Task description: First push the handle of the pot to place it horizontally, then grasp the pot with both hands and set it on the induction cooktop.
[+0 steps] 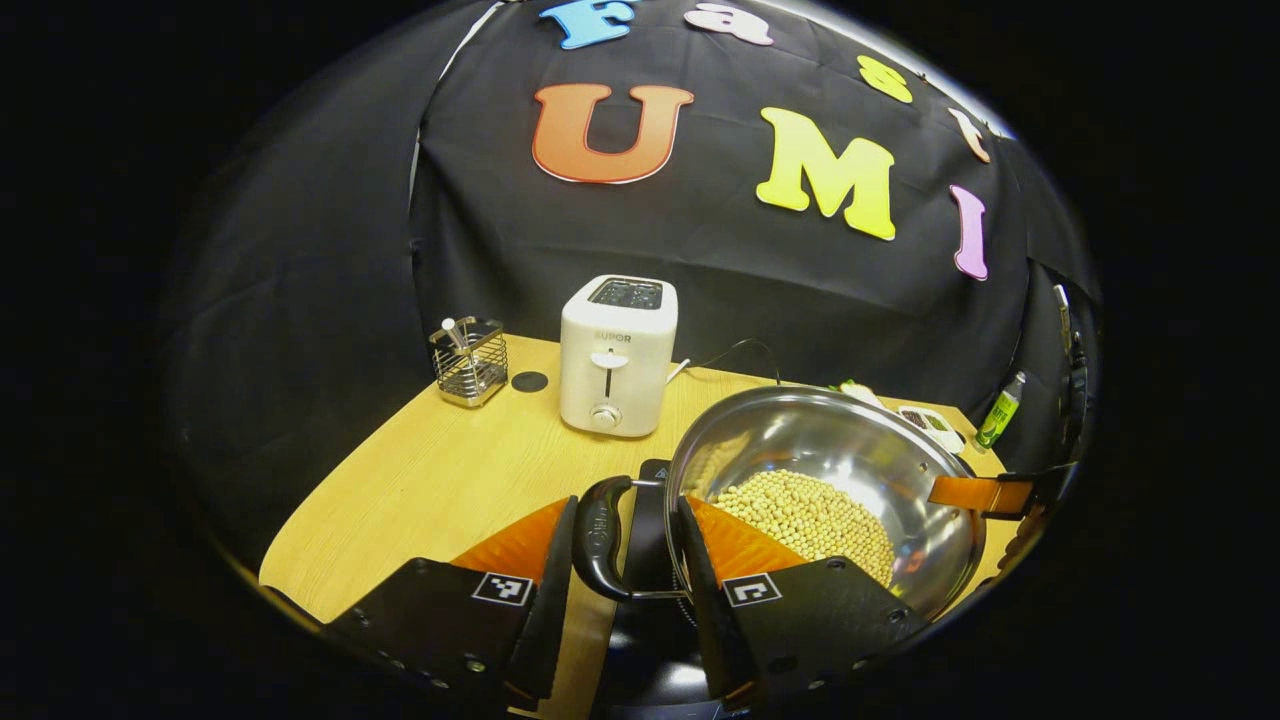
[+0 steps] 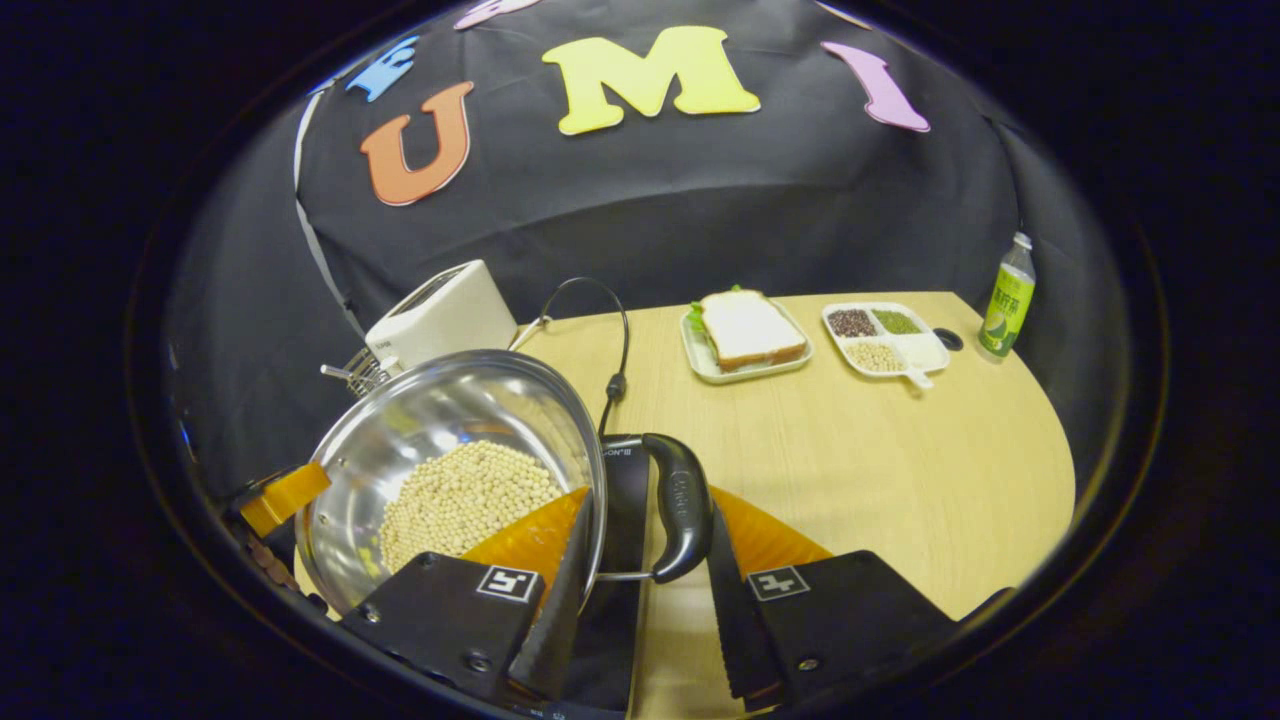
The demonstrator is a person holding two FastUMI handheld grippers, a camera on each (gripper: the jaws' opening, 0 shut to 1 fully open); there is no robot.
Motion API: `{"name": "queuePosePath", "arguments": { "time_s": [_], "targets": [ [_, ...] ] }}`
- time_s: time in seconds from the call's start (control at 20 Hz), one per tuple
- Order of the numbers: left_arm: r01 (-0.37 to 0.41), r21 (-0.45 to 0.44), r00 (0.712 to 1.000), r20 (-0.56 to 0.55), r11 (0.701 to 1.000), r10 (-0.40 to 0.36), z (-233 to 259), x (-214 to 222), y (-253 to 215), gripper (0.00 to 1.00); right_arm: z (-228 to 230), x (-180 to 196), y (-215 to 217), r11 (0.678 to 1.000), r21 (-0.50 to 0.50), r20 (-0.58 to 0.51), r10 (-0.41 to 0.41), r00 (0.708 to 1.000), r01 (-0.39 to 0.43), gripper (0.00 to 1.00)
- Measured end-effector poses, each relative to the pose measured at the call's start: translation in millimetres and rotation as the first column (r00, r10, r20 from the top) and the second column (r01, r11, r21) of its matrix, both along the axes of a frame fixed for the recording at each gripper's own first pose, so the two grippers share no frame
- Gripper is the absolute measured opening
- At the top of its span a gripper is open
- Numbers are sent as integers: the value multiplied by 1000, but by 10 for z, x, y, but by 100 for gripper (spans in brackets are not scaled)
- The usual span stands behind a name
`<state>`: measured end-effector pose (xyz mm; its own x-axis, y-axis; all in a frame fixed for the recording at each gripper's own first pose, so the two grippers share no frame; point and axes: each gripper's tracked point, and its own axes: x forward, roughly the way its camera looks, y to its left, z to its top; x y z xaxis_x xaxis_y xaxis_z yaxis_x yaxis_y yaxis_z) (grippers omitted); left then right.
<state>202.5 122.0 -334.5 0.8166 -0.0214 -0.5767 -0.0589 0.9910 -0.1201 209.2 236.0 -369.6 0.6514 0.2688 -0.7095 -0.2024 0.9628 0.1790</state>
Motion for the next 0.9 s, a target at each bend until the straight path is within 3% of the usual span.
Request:
{"name": "queuePosePath", "arguments": {
  "time_s": [0.2,0.25,0.3,0.45,0.5,0.55,0.6,0.75,0.9],
  "targets": [
    [-14,-38,1000,-20,999,13,-114,21,24,54,-59,-13,38,1000,16,17,-3,1000,2,63],
    [-13,-46,1000,-13,999,12,-114,15,29,44,-60,-8,26,1000,19,28,-4,1000,4,61],
    [-7,-47,1000,-4,999,7,-127,-9,34,54,-56,-14,11,1000,30,36,-9,999,8,63],
    [11,-36,1000,9,999,-10,-116,-6,10,56,-39,-58,-14,997,78,64,-33,997,28,66],
    [11,-29,1000,8,1000,-11,-116,8,11,46,-20,-102,-43,995,89,68,-44,997,38,70],
    [6,-15,1000,19,1000,-6,-111,24,28,49,0,-142,-53,994,95,71,-51,996,44,72],
    [-10,-4,999,40,1000,11,-72,25,67,63,50,-177,-65,995,95,88,-48,995,40,72],
    [-32,-14,997,76,999,33,52,-46,92,87,205,-286,-188,994,93,140,-65,988,52,75],
    [-41,10,995,93,999,40,178,-166,98,92,326,-430,-320,994,99,163,-69,984,53,88]
  ]
}}
